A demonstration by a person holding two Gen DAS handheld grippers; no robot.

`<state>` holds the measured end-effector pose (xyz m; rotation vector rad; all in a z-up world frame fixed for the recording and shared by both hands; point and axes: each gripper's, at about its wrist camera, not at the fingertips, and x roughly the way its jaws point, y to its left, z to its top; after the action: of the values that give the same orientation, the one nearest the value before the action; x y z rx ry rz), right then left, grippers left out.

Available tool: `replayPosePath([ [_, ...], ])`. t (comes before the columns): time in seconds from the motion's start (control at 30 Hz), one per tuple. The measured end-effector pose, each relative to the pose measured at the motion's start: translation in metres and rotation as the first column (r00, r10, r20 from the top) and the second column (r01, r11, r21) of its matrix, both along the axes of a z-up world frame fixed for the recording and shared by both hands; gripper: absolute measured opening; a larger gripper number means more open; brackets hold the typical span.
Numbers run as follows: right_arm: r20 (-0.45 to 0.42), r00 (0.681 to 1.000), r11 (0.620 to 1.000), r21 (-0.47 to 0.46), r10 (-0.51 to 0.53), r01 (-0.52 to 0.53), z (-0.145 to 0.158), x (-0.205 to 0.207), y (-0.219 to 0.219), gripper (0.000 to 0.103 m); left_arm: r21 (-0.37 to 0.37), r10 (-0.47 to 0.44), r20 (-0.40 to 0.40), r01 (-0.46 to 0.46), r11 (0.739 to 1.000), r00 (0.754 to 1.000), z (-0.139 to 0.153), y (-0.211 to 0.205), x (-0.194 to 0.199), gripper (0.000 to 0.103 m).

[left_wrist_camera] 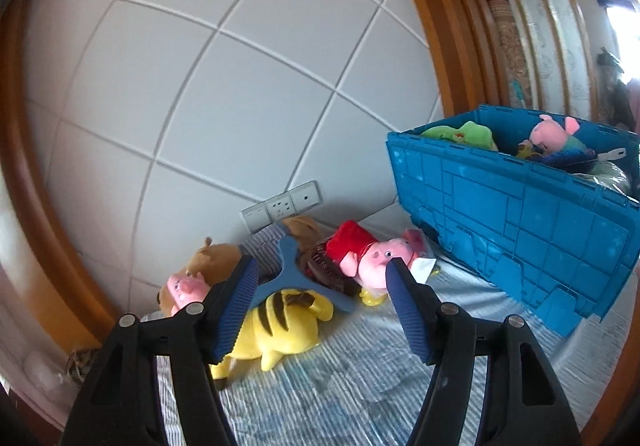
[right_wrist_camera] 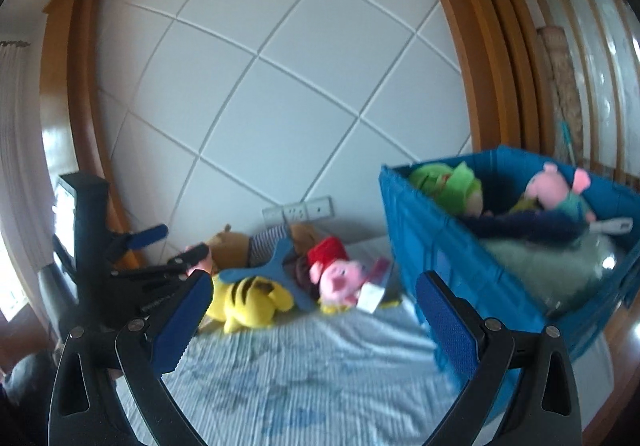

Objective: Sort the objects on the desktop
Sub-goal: 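Move both grippers toward the pink Peppa Pig plush in the red dress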

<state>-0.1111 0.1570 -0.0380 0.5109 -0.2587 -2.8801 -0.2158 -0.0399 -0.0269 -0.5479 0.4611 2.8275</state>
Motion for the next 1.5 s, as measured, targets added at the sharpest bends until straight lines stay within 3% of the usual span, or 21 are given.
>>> replayPosePath([
  [0.6, 0.188, 0.980, 0.995, 0.056, 0.067, -0.079, -0.058, -0.042, -0.017, 0.103, 0.043, 0.202, 0.039, -0.204, 0.978, 0.979, -0.036, -0.011, -0.027, 0.066],
  [0.87, 0.246, 0.967, 0.991, 0.092, 0.072, -0.097, -0.073, -0.075, -0.033, 0.103, 0.024, 0.239, 0.044, -0.240, 0.970, 0.970, -0.050, -0.013, -0.050, 0.066],
  [1.3, 0.296, 0.951, 0.985, 0.117, 0.091, -0.131, -0.093, -0.122, -0.044, 0.103, 0.029, 0.245, 0.062, -0.247, 0.969, 0.968, -0.063, -0.008, -0.091, 0.066],
  [1.5, 0.310, 0.950, 0.990, 0.110, 0.050, -0.088, -0.114, -0.156, -0.036, 0.103, 0.036, 0.203, 0.084, -0.207, 0.978, 0.975, -0.072, 0.000, -0.118, 0.066],
])
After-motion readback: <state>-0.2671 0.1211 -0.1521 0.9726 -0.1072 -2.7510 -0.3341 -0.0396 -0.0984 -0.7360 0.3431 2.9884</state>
